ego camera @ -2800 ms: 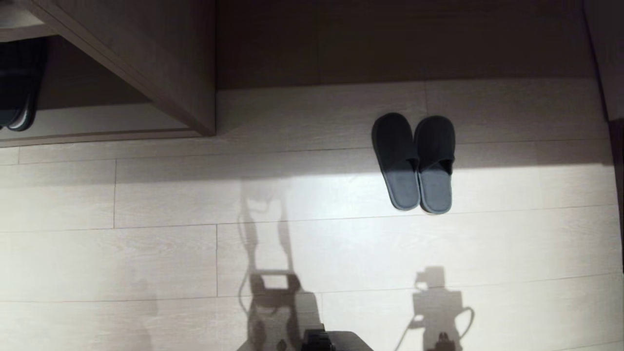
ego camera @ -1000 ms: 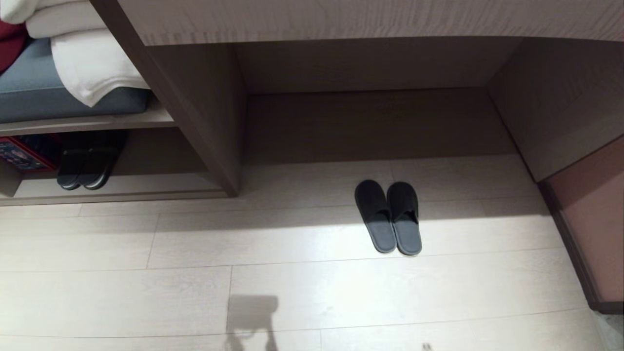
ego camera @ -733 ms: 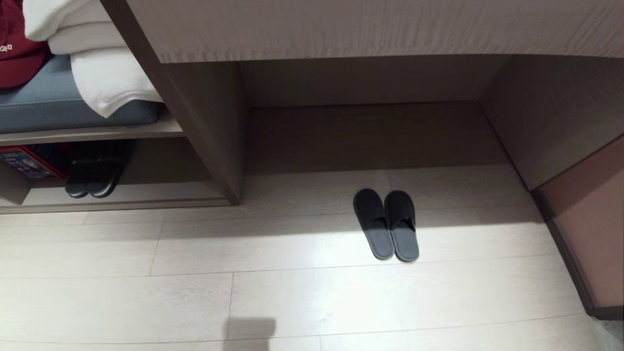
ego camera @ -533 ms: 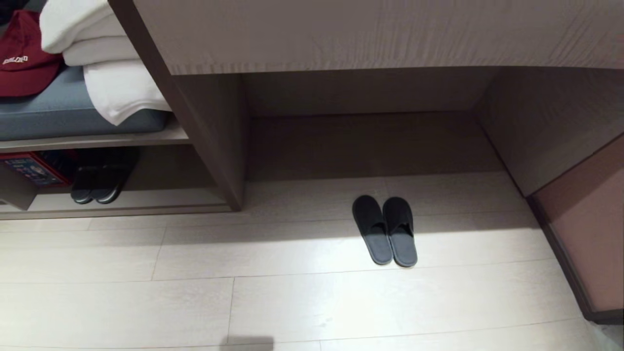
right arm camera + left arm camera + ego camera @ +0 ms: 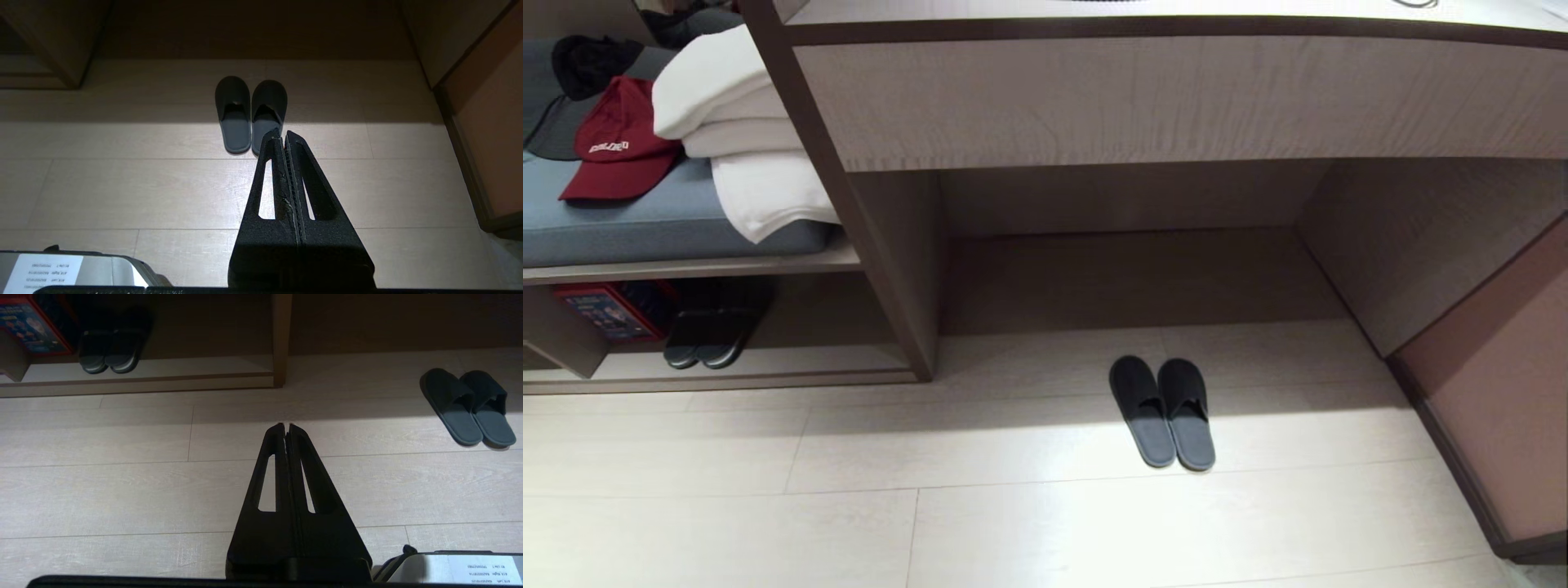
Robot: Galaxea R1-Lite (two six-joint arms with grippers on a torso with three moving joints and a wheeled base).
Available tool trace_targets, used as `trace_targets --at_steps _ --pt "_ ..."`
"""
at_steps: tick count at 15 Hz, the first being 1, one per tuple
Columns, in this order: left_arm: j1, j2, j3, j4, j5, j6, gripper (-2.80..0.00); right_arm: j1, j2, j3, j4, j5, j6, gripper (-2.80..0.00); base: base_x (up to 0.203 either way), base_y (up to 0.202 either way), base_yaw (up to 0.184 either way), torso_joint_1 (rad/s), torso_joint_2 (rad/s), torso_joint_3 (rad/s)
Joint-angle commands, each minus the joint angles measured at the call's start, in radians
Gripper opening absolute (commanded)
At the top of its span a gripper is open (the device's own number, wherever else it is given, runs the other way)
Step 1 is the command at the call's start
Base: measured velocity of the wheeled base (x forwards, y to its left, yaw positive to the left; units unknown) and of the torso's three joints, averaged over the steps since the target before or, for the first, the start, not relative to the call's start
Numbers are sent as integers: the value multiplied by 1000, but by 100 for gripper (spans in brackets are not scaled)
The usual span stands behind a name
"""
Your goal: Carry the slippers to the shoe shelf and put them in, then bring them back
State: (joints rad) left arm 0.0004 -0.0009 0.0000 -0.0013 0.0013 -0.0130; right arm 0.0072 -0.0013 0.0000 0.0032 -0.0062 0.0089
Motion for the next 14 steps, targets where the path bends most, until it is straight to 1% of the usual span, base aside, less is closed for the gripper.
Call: trace_targets --at_steps 1,14 --pt "1 1 0 0 0 0 -280 0 1 0 0 0 0 -280 0 0 0 2 1 201" --pt "0 1 0 0 0 1 -280 0 1 0 0 0 0 -280 0 0 0 4 2 202"
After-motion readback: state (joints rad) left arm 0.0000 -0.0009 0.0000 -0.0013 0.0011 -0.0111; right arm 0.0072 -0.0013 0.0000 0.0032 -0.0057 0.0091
